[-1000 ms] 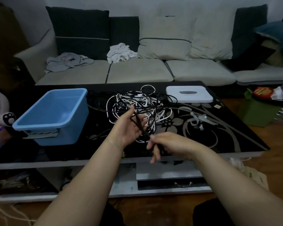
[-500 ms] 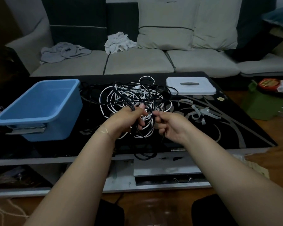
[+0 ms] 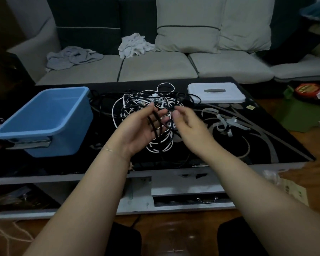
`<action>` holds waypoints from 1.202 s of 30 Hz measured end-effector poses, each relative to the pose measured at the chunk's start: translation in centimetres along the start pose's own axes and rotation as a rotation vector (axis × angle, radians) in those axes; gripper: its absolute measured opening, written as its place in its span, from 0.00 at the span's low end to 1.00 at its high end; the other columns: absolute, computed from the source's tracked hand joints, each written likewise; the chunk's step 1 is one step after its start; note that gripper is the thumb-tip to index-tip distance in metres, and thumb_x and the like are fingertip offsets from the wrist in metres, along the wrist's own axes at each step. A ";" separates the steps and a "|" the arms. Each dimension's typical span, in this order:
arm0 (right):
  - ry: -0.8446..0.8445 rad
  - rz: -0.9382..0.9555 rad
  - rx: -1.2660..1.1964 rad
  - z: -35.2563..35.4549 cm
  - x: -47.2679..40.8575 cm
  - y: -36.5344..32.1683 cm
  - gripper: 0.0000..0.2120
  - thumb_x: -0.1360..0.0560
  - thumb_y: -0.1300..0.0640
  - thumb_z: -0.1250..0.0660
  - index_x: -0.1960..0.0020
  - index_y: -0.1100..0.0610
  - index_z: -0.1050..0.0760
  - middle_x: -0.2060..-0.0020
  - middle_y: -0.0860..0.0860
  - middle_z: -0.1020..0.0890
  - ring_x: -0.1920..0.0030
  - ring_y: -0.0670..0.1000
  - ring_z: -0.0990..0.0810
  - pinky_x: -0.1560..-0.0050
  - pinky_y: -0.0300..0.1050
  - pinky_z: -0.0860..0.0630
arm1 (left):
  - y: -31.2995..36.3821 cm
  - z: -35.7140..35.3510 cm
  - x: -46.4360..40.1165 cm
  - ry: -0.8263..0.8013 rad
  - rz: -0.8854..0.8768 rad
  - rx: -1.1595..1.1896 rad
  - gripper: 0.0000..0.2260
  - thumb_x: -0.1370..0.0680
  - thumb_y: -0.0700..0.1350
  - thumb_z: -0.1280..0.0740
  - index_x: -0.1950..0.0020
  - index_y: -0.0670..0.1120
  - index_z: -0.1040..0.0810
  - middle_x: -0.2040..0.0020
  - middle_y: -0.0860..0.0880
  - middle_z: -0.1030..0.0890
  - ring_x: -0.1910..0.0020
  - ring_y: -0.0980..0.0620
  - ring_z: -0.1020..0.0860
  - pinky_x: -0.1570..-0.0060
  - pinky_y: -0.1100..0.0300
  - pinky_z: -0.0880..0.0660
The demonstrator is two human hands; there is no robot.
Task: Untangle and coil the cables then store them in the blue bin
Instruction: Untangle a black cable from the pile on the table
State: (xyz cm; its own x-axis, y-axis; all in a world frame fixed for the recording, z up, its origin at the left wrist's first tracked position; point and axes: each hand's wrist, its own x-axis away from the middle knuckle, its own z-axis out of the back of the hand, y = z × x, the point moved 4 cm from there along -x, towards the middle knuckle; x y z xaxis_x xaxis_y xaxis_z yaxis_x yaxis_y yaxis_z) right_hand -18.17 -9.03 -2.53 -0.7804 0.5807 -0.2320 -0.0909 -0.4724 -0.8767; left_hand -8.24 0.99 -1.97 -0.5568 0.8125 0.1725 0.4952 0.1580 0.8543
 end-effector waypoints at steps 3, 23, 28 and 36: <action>-0.308 -0.145 -0.245 -2.9 1.3 -0.1 0.27 0.22 0.50 0.36 0.28 0.57 0.40 0.48 0.48 0.20 0.49 0.42 0.22 0.41 0.37 0.29 | -0.3 -0.3 -0.1 0.048 -0.050 -0.109 0.12 0.17 0.48 0.44 0.49 0.43 0.25 0.50 0.45 0.18 0.54 0.52 0.20 0.56 0.59 0.21; -0.132 -0.486 -0.266 -0.6 0.0 3.8 0.35 0.25 0.31 0.53 0.45 0.60 0.25 0.52 0.51 0.18 0.50 0.52 0.21 0.43 0.51 0.25 | 0.2 -1.8 2.8 -0.159 -0.125 -0.401 0.16 0.16 0.49 0.49 0.49 0.42 0.26 0.70 0.49 0.23 0.74 0.53 0.30 0.72 0.63 0.29; -0.420 -0.630 -0.725 -1.6 1.1 2.3 0.41 0.36 0.28 0.44 0.39 0.60 0.28 0.49 0.54 0.16 0.55 0.51 0.18 0.62 0.43 0.22 | -4.9 -3.8 4.2 -0.553 0.040 -1.203 0.15 0.16 0.47 0.47 0.47 0.39 0.26 0.64 0.48 0.20 0.62 0.50 0.23 0.55 0.62 0.25; -0.171 -0.234 -0.403 -1.2 1.2 1.2 0.08 0.17 0.59 0.45 0.46 0.55 0.26 0.76 0.50 0.26 0.79 0.44 0.33 0.72 0.39 0.28 | -5.4 -2.2 3.7 -0.522 0.116 -1.454 0.21 0.20 0.56 0.40 0.44 0.38 0.22 0.48 0.41 0.17 0.48 0.44 0.20 0.44 0.52 0.24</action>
State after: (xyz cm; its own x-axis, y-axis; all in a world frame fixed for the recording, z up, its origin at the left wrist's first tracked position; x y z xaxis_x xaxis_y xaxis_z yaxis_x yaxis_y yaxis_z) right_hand -18.47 -8.15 -4.38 -0.8613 0.5071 0.0333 -0.0557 -0.0291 -0.9980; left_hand -14.43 1.89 -4.92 -0.1232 0.9288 0.3496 -0.7072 -0.3293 0.6256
